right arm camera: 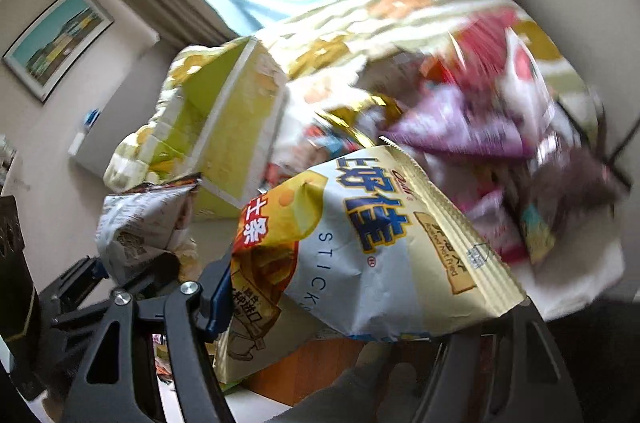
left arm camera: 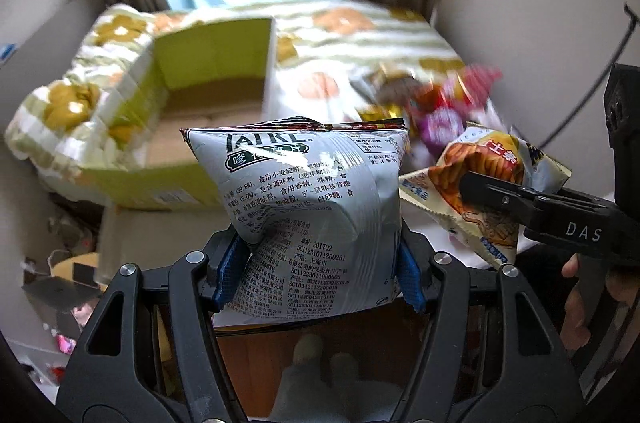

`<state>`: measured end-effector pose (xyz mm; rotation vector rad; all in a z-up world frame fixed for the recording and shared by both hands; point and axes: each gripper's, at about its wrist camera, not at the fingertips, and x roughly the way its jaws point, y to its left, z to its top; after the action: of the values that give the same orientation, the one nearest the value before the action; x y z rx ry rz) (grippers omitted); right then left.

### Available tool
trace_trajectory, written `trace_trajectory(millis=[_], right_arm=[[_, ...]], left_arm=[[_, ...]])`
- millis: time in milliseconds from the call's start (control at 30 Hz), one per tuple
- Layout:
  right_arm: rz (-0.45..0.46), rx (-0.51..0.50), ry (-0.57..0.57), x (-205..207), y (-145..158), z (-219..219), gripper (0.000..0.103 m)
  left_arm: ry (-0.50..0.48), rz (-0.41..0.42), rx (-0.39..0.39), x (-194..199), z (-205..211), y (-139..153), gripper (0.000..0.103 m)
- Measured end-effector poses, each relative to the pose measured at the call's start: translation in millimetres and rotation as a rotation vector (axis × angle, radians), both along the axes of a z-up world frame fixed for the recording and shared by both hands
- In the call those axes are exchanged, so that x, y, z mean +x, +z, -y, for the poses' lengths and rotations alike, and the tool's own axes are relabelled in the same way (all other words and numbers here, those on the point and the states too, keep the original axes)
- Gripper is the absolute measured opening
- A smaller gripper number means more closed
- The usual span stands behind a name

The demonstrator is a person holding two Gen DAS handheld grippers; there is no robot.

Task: Organize snacks
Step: 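Carry both bags over the yellow-green box with both tools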

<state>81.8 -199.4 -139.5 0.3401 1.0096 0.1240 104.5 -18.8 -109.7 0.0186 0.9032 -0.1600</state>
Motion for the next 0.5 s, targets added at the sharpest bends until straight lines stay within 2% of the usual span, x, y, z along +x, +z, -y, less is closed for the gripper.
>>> trace_trajectory(millis=[133, 300, 500], right_arm=[[0.048, -0.030, 0.058, 27.9, 26.7, -20.9, 0.067], [0.089, -0.061, 0.134, 63.7, 45.3, -58.5, 0.067], [0.091, -0.073, 0.190, 103.9, 44.1, -113.0, 0.067]], left_arm=[[0.045, 0.036, -0.005, 14.4, -25.5, 24.1, 0.060], [0.097, 0.038, -0.009, 45.7, -70.1, 37.3, 0.060], [0.125, -0.002, 0.019, 99.1, -127.7, 30.0, 0.060]])
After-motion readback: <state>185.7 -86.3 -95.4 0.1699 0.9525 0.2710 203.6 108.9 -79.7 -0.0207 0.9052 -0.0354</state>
